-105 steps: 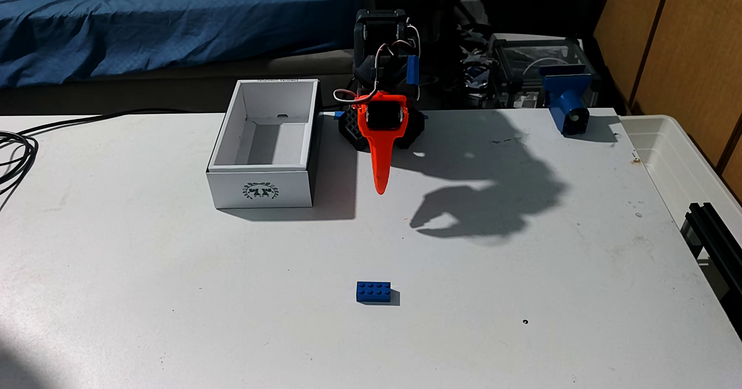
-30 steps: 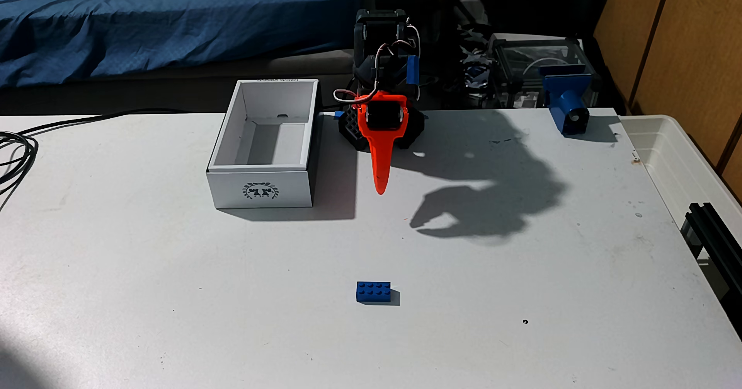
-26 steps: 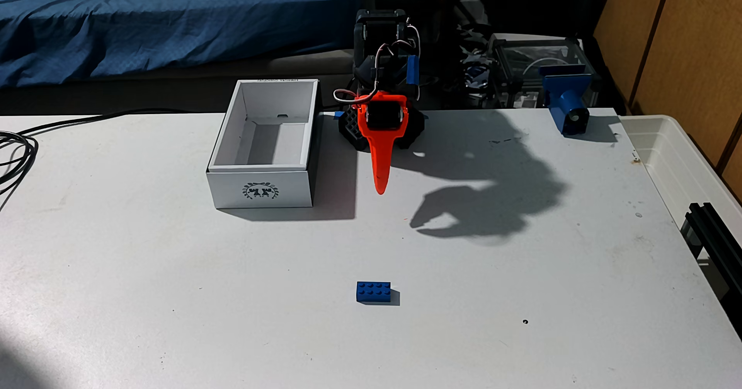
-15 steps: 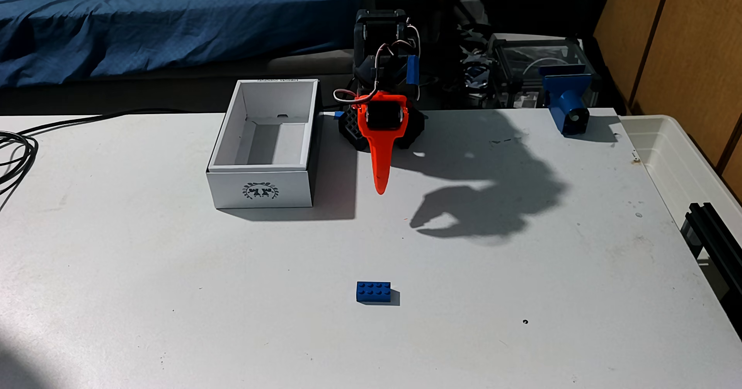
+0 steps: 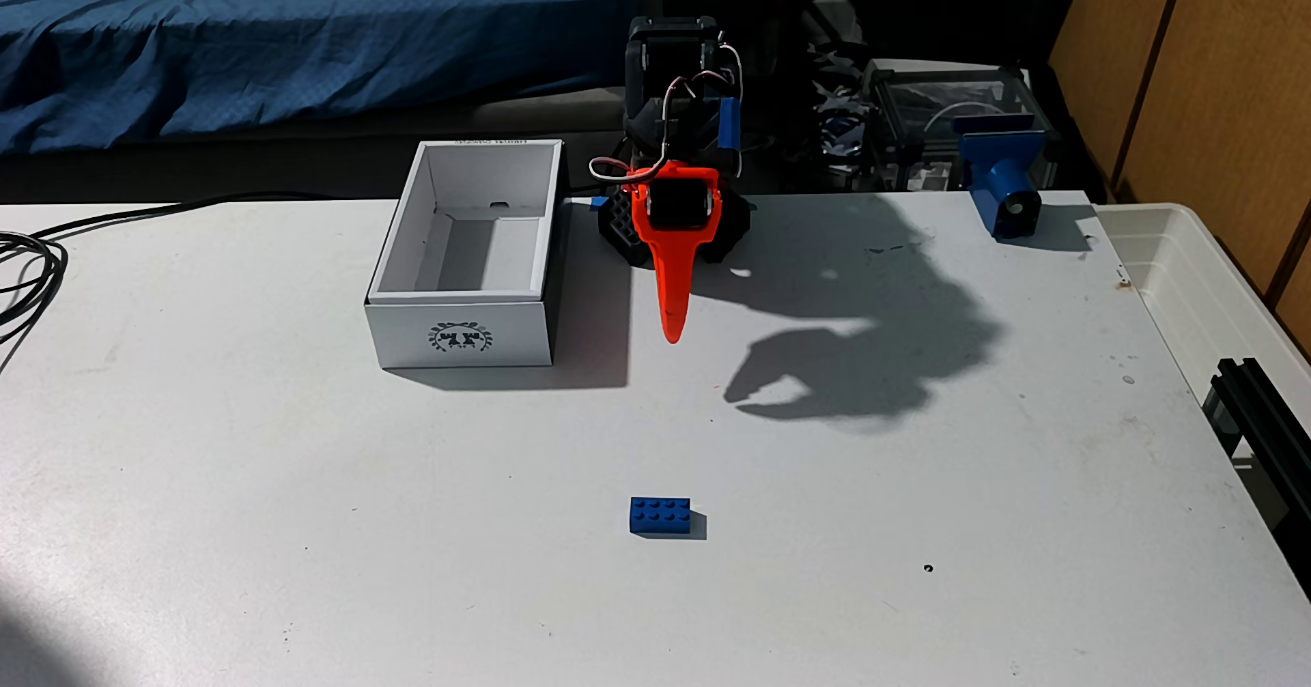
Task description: Grab the blue brick and place in box
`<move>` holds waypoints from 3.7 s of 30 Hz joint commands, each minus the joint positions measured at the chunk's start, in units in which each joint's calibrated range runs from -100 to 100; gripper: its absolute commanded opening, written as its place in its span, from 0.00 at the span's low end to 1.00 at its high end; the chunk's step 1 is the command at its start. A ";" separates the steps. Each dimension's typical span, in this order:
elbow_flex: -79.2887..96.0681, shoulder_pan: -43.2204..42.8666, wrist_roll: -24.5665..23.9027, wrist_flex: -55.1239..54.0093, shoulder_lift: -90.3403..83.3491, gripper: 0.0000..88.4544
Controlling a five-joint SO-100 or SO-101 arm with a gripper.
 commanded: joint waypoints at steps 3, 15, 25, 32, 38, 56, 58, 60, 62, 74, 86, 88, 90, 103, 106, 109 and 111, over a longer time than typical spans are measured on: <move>-0.24 -0.02 0.18 -0.87 -0.34 0.01; -0.24 0.20 -0.03 -0.87 -0.34 0.01; 0.21 1.02 0.34 -3.80 -0.34 0.01; -4.49 10.23 3.29 -3.63 0.42 0.01; -11.24 13.95 5.66 -3.29 0.59 0.01; -43.00 15.43 5.45 -2.94 34.84 0.01; -48.68 15.29 5.39 -1.56 42.20 0.01; -54.45 15.14 4.60 1.02 49.22 0.01; -59.95 13.65 3.50 4.21 56.07 0.01; -70.87 6.37 -1.45 13.86 78.56 0.01; -71.93 3.10 -4.13 5.76 87.44 0.01; -71.93 3.47 -4.18 4.04 88.63 0.01; -71.84 3.62 -4.18 2.06 89.64 0.01; -76.63 3.03 -6.50 -0.44 99.96 0.01; -80.09 3.03 -6.55 1.37 103.26 0.01; -83.29 3.03 -6.76 2.23 105.79 0.01; -85.24 3.03 -7.24 2.66 106.98 0.01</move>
